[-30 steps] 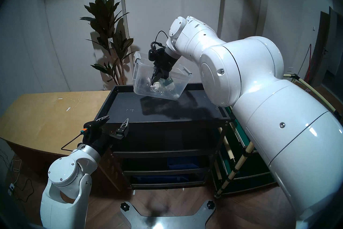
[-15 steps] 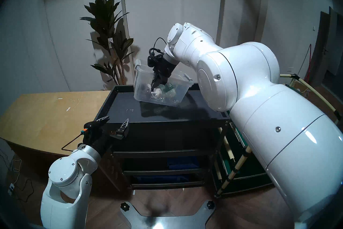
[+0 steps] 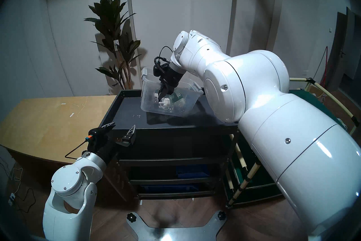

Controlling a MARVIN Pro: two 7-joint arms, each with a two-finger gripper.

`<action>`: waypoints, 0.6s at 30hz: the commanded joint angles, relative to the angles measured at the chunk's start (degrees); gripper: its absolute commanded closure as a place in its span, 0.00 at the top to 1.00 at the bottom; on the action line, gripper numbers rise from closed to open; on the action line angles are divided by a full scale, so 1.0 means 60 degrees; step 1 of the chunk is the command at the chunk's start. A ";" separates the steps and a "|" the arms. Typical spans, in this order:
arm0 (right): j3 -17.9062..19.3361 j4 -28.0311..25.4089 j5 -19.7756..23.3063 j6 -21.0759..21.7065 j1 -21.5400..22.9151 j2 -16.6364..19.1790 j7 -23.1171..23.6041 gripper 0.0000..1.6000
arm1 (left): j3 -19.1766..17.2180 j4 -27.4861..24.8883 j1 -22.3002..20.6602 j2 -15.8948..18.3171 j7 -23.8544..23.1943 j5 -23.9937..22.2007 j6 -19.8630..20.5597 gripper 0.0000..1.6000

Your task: Put the storage box onto the shelf

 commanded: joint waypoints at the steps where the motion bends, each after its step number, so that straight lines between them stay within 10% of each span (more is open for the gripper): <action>1: -0.0030 -0.0297 -0.0031 0.0177 0.0156 -0.0229 0.0032 0.00 | 0.0007 -0.0164 -0.0087 0.0001 -0.0010 -0.0006 -0.0048 1.00; 18: -0.0103 -0.0287 -0.0201 0.0590 -0.0067 -0.0885 0.0061 0.00 | 0.0009 -0.0175 -0.0127 0.0001 -0.0011 -0.0011 -0.0053 1.00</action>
